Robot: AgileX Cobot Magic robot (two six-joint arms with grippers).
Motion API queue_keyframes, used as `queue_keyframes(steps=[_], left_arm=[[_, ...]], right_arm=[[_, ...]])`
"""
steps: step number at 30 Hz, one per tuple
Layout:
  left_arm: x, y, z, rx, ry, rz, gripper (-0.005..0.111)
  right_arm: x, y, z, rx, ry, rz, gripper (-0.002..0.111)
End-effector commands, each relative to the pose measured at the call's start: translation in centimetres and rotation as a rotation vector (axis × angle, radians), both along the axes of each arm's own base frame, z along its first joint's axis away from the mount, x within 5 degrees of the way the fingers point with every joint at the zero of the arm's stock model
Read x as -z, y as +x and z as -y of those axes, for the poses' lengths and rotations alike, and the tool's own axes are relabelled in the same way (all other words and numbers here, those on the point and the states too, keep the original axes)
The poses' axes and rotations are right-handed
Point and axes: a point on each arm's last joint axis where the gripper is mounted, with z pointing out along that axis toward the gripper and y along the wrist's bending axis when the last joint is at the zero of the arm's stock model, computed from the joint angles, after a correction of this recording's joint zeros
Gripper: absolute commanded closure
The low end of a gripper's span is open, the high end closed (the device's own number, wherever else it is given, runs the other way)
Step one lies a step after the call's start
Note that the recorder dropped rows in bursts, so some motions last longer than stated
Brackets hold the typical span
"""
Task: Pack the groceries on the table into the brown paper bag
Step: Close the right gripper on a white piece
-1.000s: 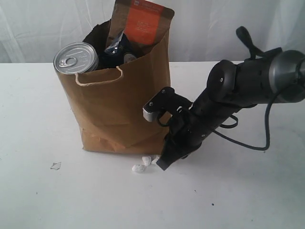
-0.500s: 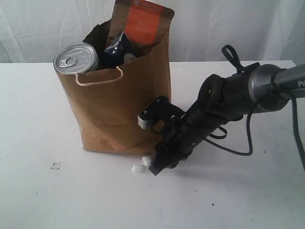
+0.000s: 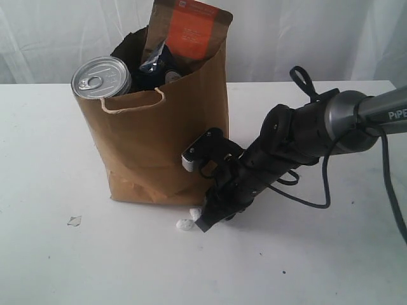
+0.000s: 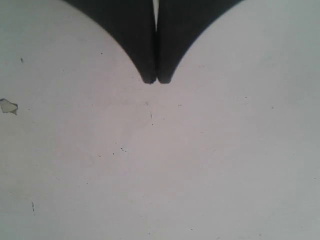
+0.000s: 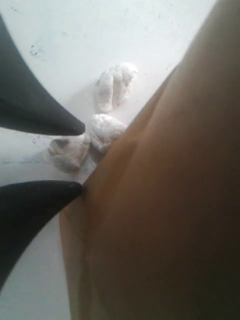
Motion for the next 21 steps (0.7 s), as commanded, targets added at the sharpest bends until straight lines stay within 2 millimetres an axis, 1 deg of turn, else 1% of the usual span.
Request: queue_keyframes(steps=[1, 8, 11, 14, 18, 21], left_arm=[[0.64, -0.21, -0.1, -0.016, -0.008, -0.046, 0.107], [0.64, -0.21, -0.1, -0.016, -0.008, -0.046, 0.107], [0.64, -0.21, -0.1, -0.016, -0.008, -0.046, 0.107], [0.64, -0.21, -0.1, -0.016, -0.008, -0.046, 0.107], [0.64, -0.21, -0.1, -0.016, -0.008, -0.046, 0.107], [0.64, -0.21, -0.1, -0.016, -0.008, -0.046, 0.107]], right_arm=[[0.12, 0.21, -0.08, 0.011, 0.002, 0.021, 0.078], [0.35, -0.04, -0.09, -0.002, -0.002, -0.009, 0.079], [0.65, -0.03, -0.1, 0.021, 0.0, -0.027, 0.084], [1.02, -0.04, -0.1, 0.058, 0.003, -0.055, 0.092], [0.9, -0.21, -0.11, 0.07, 0.008, -0.078, 0.101], [0.61, -0.4, -0.11, 0.061, 0.01, -0.089, 0.104]])
